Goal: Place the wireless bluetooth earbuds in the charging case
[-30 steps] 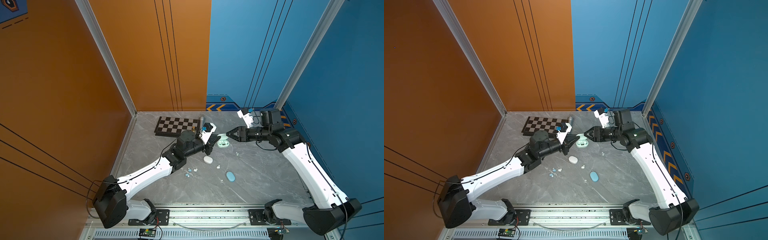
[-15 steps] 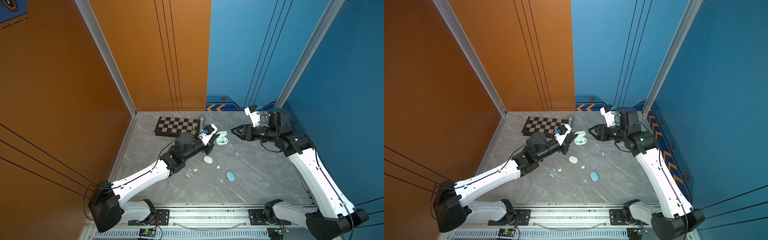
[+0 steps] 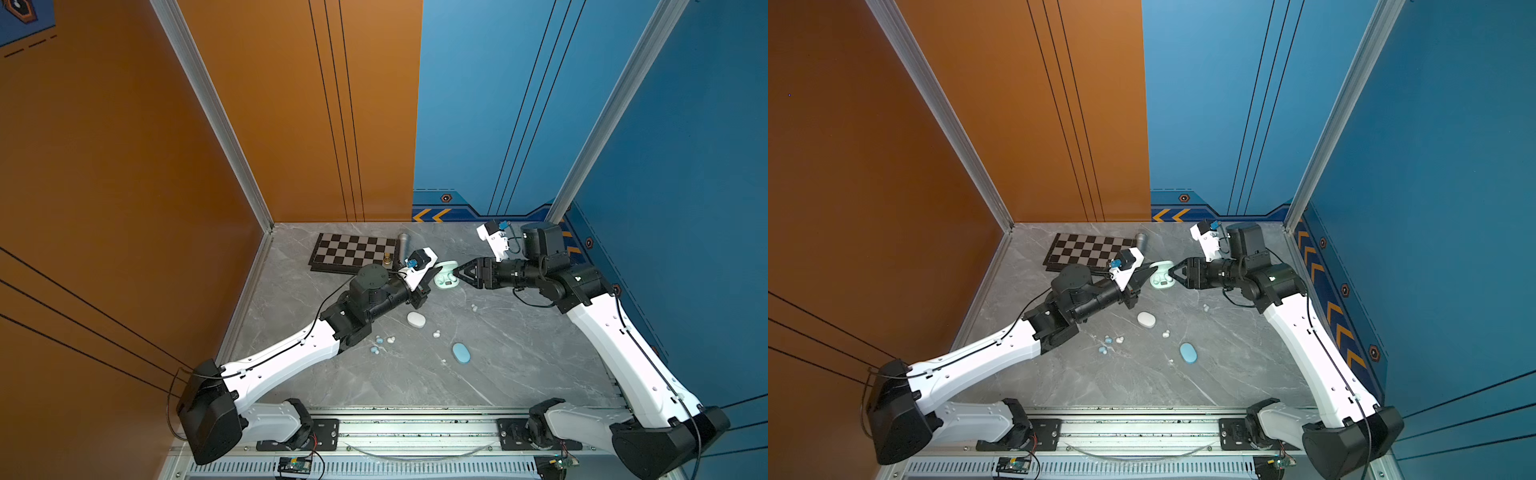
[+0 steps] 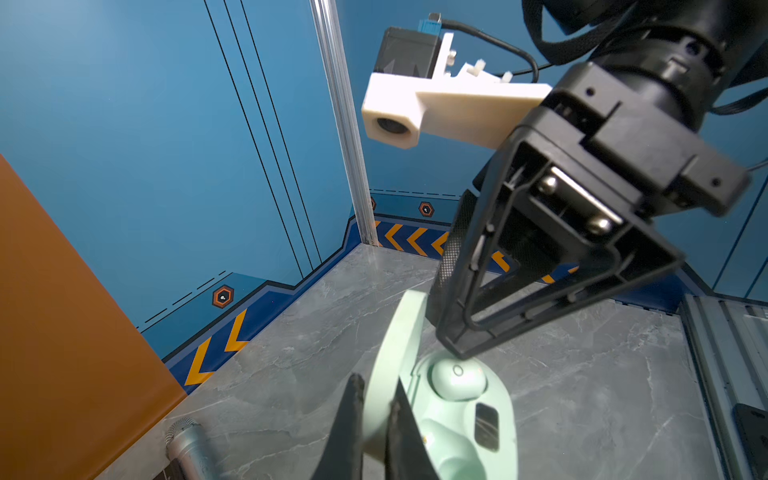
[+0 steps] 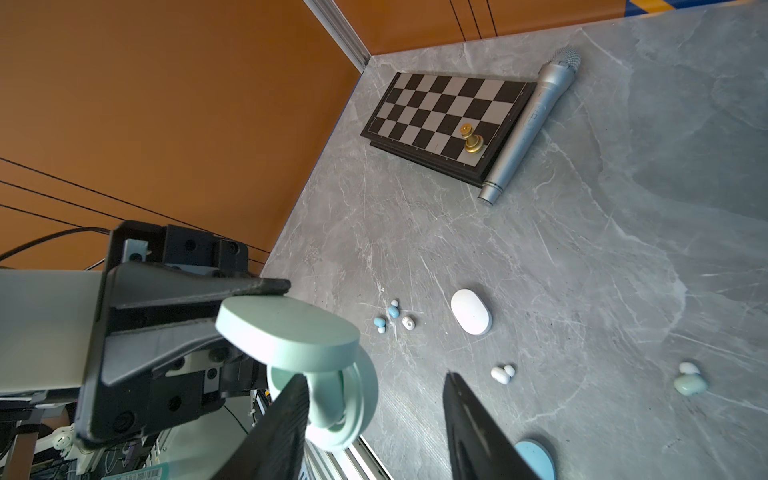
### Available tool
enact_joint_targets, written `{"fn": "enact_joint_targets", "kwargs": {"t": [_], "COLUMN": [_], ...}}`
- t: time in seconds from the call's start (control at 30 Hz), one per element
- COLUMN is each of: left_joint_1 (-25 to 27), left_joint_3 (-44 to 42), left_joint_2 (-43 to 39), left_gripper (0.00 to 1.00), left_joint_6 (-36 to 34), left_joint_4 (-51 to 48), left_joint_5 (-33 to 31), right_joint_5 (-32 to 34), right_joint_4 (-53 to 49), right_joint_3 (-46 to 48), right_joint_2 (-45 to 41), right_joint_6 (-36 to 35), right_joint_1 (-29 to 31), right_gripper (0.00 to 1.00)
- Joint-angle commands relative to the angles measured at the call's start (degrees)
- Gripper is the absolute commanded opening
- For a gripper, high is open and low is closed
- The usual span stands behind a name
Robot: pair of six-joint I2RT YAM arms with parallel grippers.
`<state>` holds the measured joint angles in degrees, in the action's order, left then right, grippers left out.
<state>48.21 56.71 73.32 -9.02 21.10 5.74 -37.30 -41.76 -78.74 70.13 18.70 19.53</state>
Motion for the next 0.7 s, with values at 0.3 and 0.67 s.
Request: {"fn": "enact_joint_targets", "kwargs": {"t": [0.3, 0.67], "left_joint_1": [1.18, -0.18], "left_joint_3": [1.91, -0.23], "left_joint_2": [0.25, -0.4], "left_gripper": [0.0, 0.0], "left_joint_6": [0.25, 1.74], "left_joint_4": [2.1, 2.1], "left_joint_5": [-1.85, -5.35], "right_joint_5": [1.92, 2.24], "right_joint_4": [3.61, 3.79], "right_joint_3": [1.46, -1.27], "right_joint_2": [1.22, -2.18], "right_joint_6": [3.2, 4.83], "right_joint_1": [0.22, -5.37], "right_gripper": [0.54, 0.54]}}
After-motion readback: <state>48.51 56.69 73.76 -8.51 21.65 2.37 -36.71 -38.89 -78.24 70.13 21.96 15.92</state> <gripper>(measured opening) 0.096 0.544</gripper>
